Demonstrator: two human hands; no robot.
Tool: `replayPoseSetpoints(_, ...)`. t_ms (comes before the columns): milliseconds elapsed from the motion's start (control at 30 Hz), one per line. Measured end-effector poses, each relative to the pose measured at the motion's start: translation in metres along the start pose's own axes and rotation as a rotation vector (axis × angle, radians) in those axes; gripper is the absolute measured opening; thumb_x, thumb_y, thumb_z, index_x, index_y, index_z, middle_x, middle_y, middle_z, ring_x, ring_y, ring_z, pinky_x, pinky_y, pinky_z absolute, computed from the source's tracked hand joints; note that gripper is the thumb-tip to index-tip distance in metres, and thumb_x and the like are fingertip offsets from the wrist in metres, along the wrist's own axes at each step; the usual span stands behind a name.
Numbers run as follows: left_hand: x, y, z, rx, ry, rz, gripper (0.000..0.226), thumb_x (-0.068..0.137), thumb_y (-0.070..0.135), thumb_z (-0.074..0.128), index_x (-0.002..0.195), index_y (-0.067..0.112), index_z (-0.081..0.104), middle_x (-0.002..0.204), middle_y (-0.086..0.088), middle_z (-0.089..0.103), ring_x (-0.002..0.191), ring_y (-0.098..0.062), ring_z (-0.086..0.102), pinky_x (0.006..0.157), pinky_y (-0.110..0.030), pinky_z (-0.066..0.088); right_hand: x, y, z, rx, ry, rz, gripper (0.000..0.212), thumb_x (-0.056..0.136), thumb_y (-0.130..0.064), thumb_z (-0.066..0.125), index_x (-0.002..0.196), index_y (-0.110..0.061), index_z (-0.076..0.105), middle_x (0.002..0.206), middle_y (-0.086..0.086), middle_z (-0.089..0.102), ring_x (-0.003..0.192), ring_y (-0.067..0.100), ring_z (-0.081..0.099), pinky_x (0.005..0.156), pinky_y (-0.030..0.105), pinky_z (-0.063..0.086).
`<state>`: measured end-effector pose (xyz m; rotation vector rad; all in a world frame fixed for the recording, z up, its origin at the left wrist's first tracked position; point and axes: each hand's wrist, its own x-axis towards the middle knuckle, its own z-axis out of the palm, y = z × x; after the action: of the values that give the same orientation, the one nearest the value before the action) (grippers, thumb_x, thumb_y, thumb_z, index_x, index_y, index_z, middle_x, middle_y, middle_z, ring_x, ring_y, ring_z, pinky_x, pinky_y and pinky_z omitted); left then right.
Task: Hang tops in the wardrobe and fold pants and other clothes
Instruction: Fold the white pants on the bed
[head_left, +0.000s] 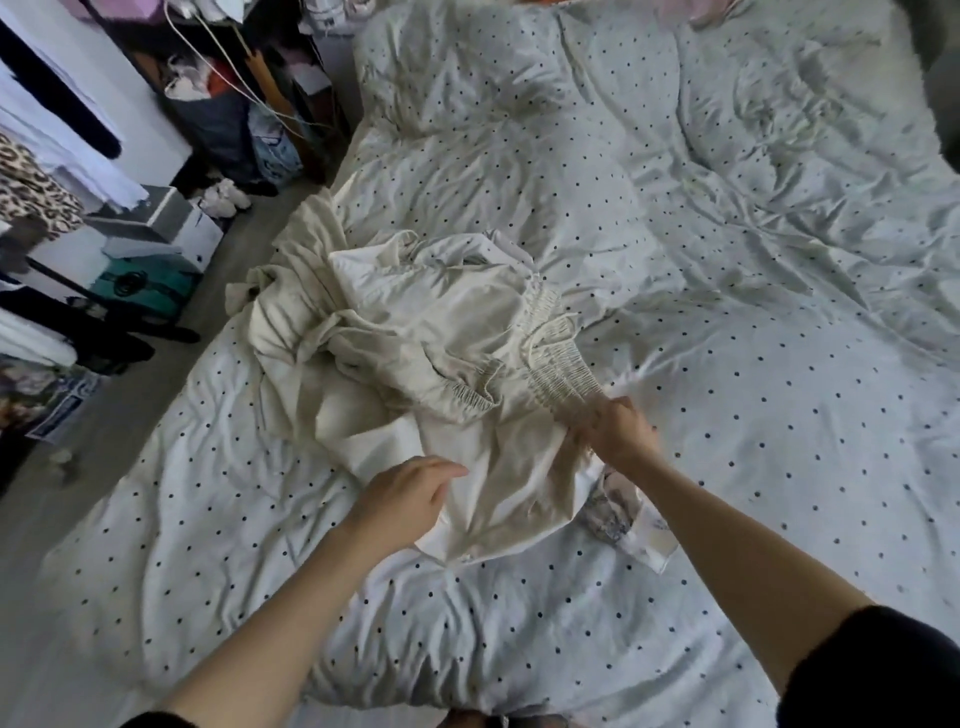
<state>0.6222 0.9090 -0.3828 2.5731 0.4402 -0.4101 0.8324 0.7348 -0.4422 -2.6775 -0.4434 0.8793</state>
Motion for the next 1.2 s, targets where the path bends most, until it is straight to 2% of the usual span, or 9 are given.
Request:
replayPoseSetpoints(200,0.052,0.029,-0.025,0.055,0.190,0.222,0.050,0.092,0.002,0.047,0.139,0.016,0.044,0.147,-0.005,0.037,0.133,-0.021,0.039,0.109,-0.033,0.033,-0.042,0.010,-0.006,0.179,0.230,-0.173,0.025,0.081,-0.005,0.059,0.105,-0.007,0.067,0.094,0.016,0.062,0.085,0.035,0.058,0.071,0.034,0.043)
replayPoseSetpoints(333,0.092,0.062,-0.051,0.332,0.039,0.224,0.088,0.089,-0.005,0.045,0.148,0.036,-0.007,0.156,0.001,-0.020,0.145,-0.019,-0.009,0.117,-0.038,0.002,-0.077,0.025,-0.047,0.123,0.420,-0.379,0.012,0.077,0.001,0.066,0.089,-0.004,0.066,0.083,0.011,0.066,0.076,0.032,0.061,0.073,0.041,0.048)
replayPoseSetpoints(433,0.116,0.113,-0.070,0.607,-0.008,0.454,0.111,0.077,-0.021,0.040,0.136,0.043,-0.029,0.150,-0.003,-0.035,0.139,-0.022,-0.028,0.112,-0.039,-0.012,-0.108,0.039,-0.087,-0.095,0.510,-0.635,0.016,0.072,0.002,0.073,0.084,-0.007,0.069,0.078,0.006,0.069,0.068,0.029,0.063,0.067,0.042,0.049)
replayPoseSetpoints(600,0.140,0.196,-0.069,0.822,-0.120,0.755,0.105,0.077,-0.016,0.043,0.146,0.040,-0.011,0.154,0.000,-0.025,0.142,-0.022,-0.022,0.117,-0.043,-0.008,-0.153,0.062,-0.129,-0.261,0.505,-0.765,0.026,0.078,0.004,0.070,0.100,-0.010,0.071,0.093,0.001,0.071,0.078,0.022,0.063,0.068,0.030,0.046)
replayPoseSetpoints(767,0.150,0.234,-0.048,0.839,-0.224,0.904,0.065,0.080,0.003,0.056,0.137,0.029,0.039,0.158,0.005,0.004,0.145,-0.017,-0.009,0.118,-0.042,-0.007,-0.179,0.101,-0.137,-0.235,0.491,-0.689,0.023,0.087,0.001,0.059,0.108,-0.006,0.067,0.098,0.007,0.068,0.086,0.029,0.061,0.070,0.038,0.050)
replayPoseSetpoints(900,0.155,0.236,-0.058,0.744,-0.054,0.946,0.049,0.080,0.018,0.065,0.127,0.024,0.052,0.146,0.008,0.039,0.145,-0.011,0.008,0.117,-0.039,-0.010,-0.179,0.119,-0.150,-0.030,0.556,-0.533,0.019,0.093,-0.005,0.052,0.106,-0.004,0.065,0.097,0.011,0.065,0.088,0.030,0.057,0.076,0.044,0.049)
replayPoseSetpoints(1000,0.151,0.245,-0.092,0.670,0.205,1.077,0.027,0.062,0.014,0.079,0.085,0.014,0.066,0.101,-0.001,0.070,0.129,-0.023,0.047,0.114,-0.055,0.018,-0.167,0.111,-0.178,0.042,0.628,-0.517,0.020,0.088,0.002,0.055,0.104,-0.003,0.066,0.094,0.012,0.067,0.086,0.032,0.058,0.075,0.042,0.050)
replayPoseSetpoints(1067,0.145,0.246,-0.117,0.633,0.392,1.152,0.025,0.051,0.010,0.083,0.068,0.014,0.065,0.073,0.000,0.069,0.110,-0.029,0.062,0.103,-0.060,0.035,-0.158,0.101,-0.200,0.037,0.693,-0.533,0.021,0.086,0.004,0.056,0.104,-0.003,0.065,0.093,0.013,0.066,0.085,0.032,0.057,0.074,0.042,0.049)
replayPoseSetpoints(1200,0.137,0.232,-0.159,0.652,0.710,1.092,0.014,0.062,0.011,0.079,0.070,0.013,0.067,0.071,-0.003,0.069,0.097,-0.026,0.066,0.104,-0.051,0.037,-0.140,0.067,-0.251,0.073,0.865,-0.544,0.024,0.087,0.006,0.052,0.108,-0.003,0.056,0.098,0.015,0.062,0.089,0.031,0.055,0.078,0.044,0.047)
